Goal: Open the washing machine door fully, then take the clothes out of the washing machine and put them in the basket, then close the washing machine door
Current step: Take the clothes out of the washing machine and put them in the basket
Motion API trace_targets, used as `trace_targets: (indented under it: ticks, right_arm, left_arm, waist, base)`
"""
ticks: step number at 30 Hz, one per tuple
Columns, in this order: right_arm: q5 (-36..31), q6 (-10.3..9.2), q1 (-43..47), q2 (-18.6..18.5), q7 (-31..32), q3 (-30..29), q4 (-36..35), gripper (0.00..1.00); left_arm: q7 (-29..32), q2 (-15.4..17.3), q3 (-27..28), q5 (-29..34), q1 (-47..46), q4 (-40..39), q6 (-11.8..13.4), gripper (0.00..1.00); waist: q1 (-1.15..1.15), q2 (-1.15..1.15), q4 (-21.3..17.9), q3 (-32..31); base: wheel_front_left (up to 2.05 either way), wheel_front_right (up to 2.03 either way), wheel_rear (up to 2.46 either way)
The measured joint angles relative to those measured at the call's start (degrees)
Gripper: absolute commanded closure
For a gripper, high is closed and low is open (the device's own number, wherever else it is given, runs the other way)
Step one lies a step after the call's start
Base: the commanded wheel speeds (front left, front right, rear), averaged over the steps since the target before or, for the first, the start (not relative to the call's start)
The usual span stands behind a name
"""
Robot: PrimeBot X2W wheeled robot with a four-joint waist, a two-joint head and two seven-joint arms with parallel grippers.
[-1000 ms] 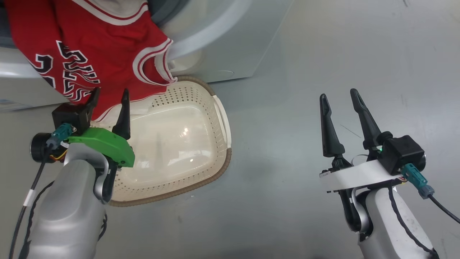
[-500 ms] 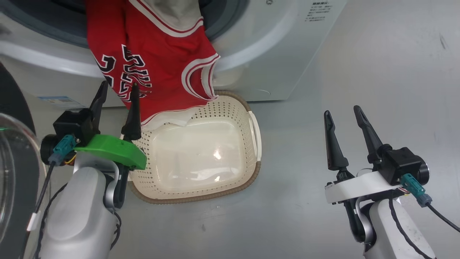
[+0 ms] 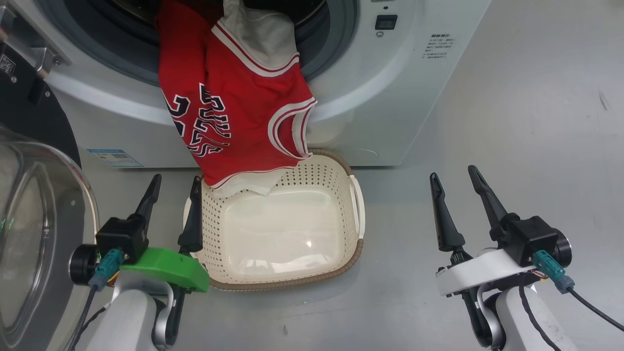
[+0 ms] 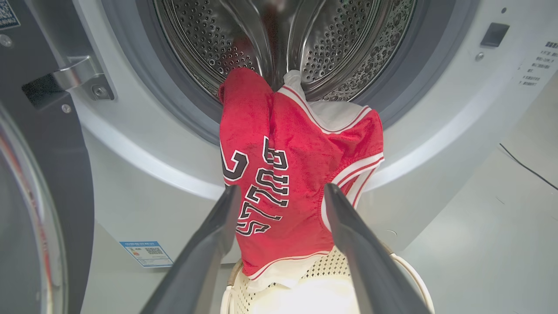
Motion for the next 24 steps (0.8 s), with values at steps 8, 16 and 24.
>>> trace_targets:
  ticks: [8, 16, 24]
  right_arm:
    - [0.0, 0.26, 2.5, 0.1, 0.0, -0.2, 0.7, 0.0]
    - [0.0, 0.26, 4.0, 0.2, 0.0, -0.4, 0.7, 0.0]
    - [0.0, 0.26, 4.6, 0.3, 0.0, -0.5, 0.6, 0.0]
  left_arm:
    - [0.0, 0.0, 0.0, 0.7, 5.7, -3.0, 1.4, 0.0]
    - [0.0, 0.1, 0.0, 0.8, 9.1, -5.8, 2.0, 0.0]
    - [0.0, 0.5, 0.0, 1.2, 11.0, -8.6, 2.5, 0.0]
  waist:
    - [0.0, 0.0, -0.6, -2.6]
    - [0.0, 0.0, -0.9, -4.3]
    - [0.0, 0.0, -1.2, -4.7]
  base:
    - [0.0, 0.0, 0.0]
    - [0.0, 0.0, 0.0]
    - [0.0, 0.0, 0.0]
